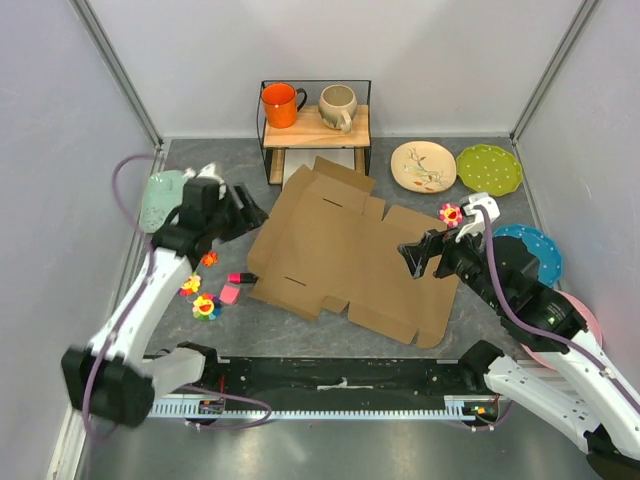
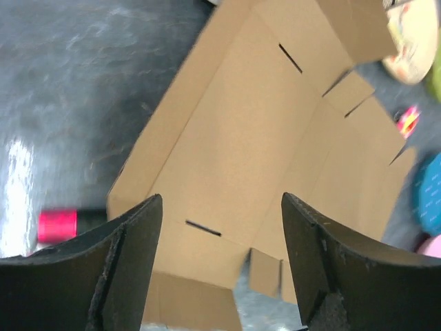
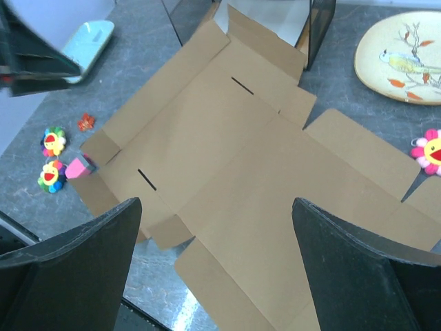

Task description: Fold the paper box

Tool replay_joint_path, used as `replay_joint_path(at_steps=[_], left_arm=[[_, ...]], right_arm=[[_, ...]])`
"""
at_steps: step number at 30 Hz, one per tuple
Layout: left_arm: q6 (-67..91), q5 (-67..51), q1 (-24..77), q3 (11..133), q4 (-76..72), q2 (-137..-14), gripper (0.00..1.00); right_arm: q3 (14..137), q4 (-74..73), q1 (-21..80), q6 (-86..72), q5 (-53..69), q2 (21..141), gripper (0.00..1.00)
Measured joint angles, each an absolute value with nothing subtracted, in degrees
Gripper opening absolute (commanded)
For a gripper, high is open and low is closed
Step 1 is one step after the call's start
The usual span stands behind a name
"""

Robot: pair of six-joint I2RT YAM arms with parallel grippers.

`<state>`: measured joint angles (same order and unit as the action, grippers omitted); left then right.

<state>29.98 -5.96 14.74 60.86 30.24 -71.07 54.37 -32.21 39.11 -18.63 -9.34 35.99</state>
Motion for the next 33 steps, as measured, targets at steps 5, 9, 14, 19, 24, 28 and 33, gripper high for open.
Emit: replay_joint_path(at_steps=[5, 9, 14, 19, 24, 28, 33], left_arm=[[49.04, 0.14, 14.90, 46.54, 32.08, -48.27, 0.89], [64.34, 2.70, 19.14, 32.12, 34.63, -29.65, 0.90], [77.36, 4.29, 23.94, 23.11, 40.47, -17.61, 0.92], [82.98, 5.37, 30.50, 20.71, 40.03, -19.64, 0.92], [87.31, 8.38, 40.51, 20.01, 36.10, -27.18, 0.93], [89.52, 10.70, 46.35, 18.26, 30.04, -36.23, 0.91], [90.26, 12.62, 47.13, 18.24, 23.99, -46.09, 0.75]], right_arm=[[51.75, -31.68, 39.11, -18.83, -8.97, 36.73, 0.98], [50.70, -30.17, 39.11, -19.35, -7.84, 38.11, 0.98], [49.15, -27.64, 39.11, -20.58, -6.00, 39.86, 0.98], [48.73, -25.52, 39.11, -22.04, -4.29, 42.50, 0.98], [48.64, -24.32, 39.11, -22.85, -3.66, 43.22, 0.98], [48.64, -24.08, 39.11, -23.18, -3.66, 43.13, 0.98], [48.64, -24.49, 39.11, -23.16, -3.90, 42.59, 0.98]])
